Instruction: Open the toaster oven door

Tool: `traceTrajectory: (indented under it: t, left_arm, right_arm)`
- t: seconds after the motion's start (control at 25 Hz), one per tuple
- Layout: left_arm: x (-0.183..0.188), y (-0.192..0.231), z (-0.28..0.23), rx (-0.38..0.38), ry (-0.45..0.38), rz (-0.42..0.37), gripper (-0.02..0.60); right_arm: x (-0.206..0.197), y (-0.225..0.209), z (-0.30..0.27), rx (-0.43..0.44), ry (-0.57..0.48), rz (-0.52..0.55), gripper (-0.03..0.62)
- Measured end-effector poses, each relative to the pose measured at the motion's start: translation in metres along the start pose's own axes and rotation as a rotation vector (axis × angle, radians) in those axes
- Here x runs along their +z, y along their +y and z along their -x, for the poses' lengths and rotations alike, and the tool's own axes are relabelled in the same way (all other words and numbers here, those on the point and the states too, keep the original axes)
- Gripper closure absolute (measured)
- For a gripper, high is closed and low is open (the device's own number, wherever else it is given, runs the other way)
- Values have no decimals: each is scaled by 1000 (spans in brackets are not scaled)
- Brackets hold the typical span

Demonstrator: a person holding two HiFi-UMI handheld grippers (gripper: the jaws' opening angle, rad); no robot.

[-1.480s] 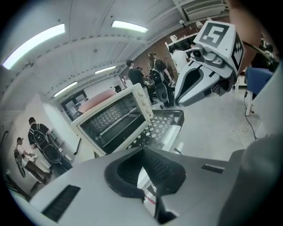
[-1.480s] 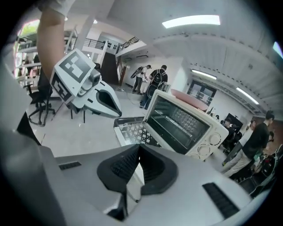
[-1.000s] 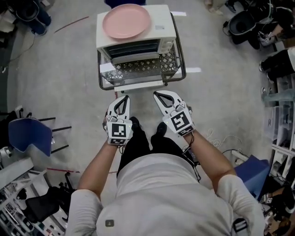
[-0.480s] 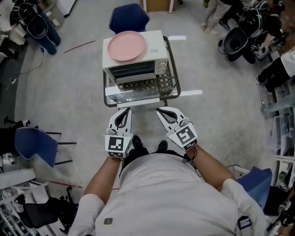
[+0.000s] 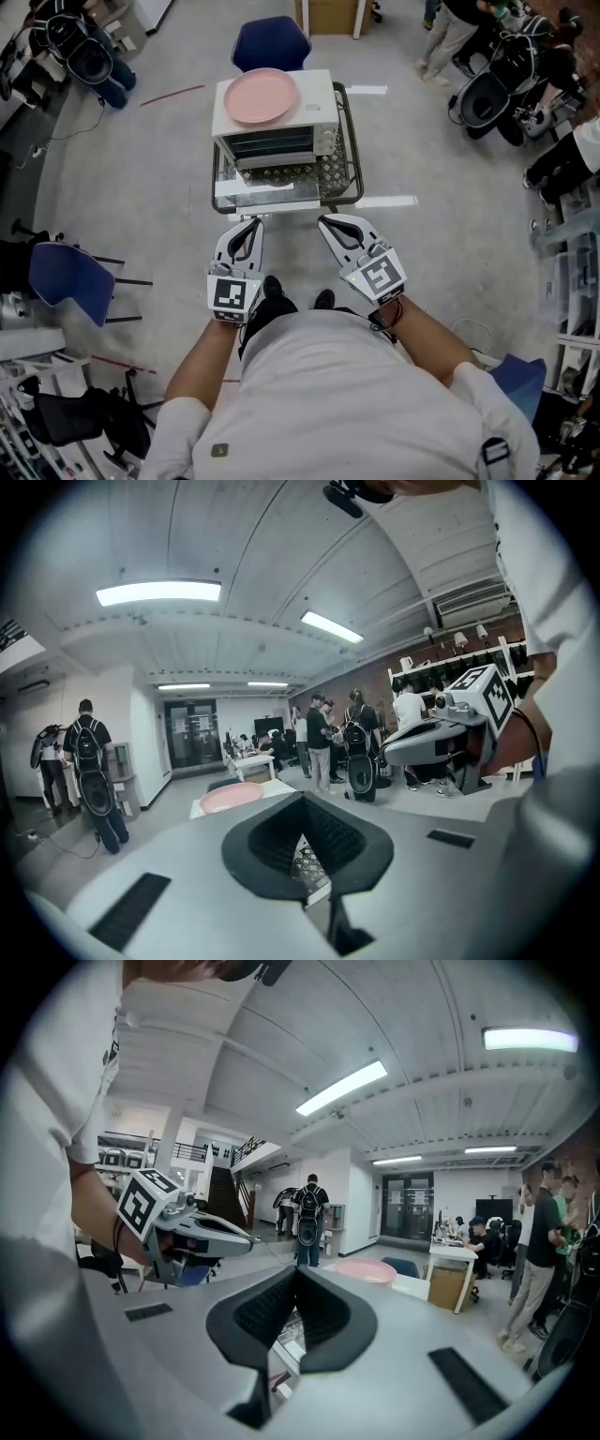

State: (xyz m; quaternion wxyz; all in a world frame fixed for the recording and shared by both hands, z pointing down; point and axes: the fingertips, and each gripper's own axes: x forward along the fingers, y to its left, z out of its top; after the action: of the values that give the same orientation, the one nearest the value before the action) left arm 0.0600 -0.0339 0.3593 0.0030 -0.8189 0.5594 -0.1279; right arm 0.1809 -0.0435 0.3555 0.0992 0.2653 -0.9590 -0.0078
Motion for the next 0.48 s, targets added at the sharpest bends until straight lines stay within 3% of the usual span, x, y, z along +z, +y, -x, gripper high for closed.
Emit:
traceTrajectory:
  t: [0.48]
  left_arm:
    - [-10,-6,47,6,7,52,566]
  right_arm:
    - [1,27,20,11,-2,-23,576]
